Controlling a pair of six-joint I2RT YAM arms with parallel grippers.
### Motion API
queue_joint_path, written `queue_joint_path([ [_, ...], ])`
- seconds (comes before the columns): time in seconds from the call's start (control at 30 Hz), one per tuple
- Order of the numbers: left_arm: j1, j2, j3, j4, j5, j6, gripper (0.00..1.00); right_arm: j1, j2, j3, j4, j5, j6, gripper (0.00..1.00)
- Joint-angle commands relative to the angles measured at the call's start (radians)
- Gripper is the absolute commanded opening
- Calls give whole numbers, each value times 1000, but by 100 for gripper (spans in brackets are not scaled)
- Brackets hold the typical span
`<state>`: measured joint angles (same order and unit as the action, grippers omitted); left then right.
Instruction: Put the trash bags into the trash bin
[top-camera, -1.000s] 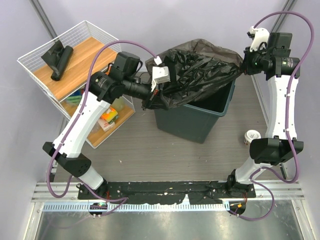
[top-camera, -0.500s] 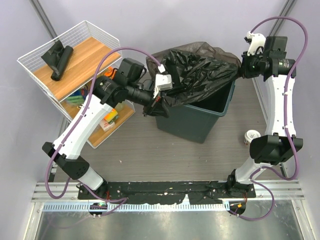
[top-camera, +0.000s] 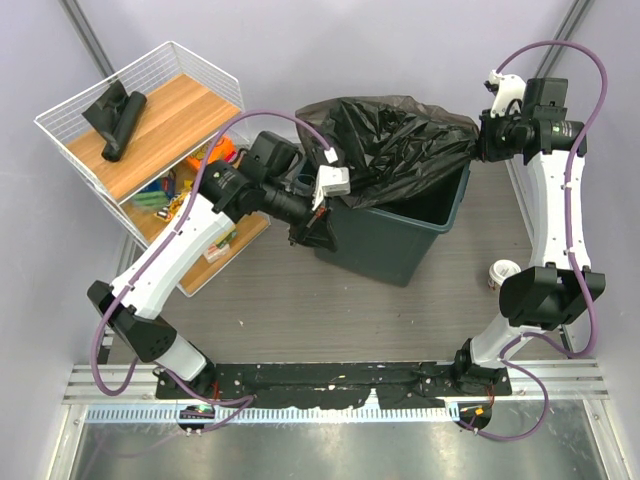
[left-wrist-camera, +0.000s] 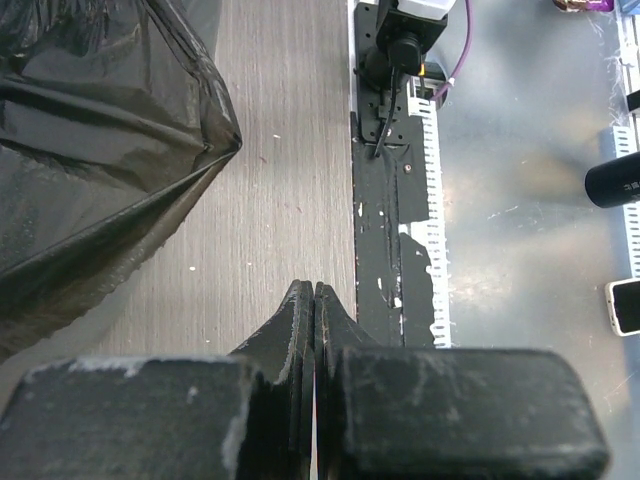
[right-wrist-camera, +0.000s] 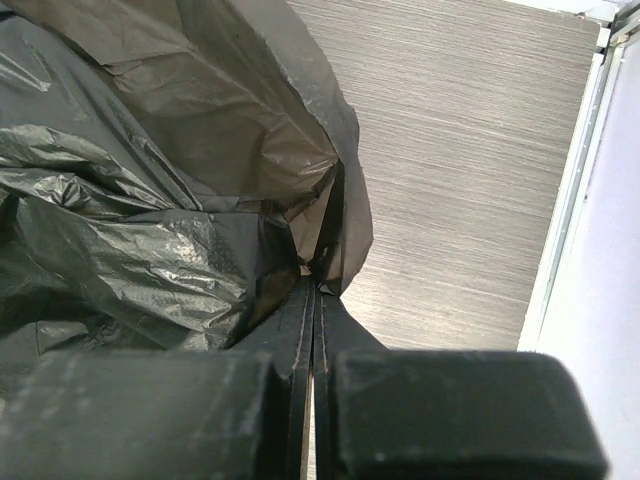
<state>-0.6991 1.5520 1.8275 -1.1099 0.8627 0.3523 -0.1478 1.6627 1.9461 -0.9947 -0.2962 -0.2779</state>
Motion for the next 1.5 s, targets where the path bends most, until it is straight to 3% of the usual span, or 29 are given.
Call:
queue_joint_path([
  [0.0,-5,-46,-1,28,10,19,0,-4,-40,5,42,-24,0,1],
  [0.13,-11,-44,65,-14,4,28,0,-6,-50,16,33,-29,-4,1],
  [0.2,-17,-43,116,-48,-8,42,5,-6,-50,22,27,-34,-3,1],
  [0.43,-42,-30,294,-128,-103,80,55,-6,-49,31,18,-40,-6,1],
  [0.6,-72,20,394,-91,-203,93,84,-6,-46,40,11,-46,-3,2],
  [0.77,-115,135,519,-12,-234,-27,96,-4,-47,39,11,-58,6,1],
  [0.93,-160,209,561,93,-310,-107,97,-6,-47,40,8,-61,9,1],
  [1.13,-168,321,679,93,-363,-173,94,-6,-52,42,5,-63,3,1],
  [1.47,-168,342,647,70,-355,-188,53,-6,-64,31,5,-57,-7,2],
])
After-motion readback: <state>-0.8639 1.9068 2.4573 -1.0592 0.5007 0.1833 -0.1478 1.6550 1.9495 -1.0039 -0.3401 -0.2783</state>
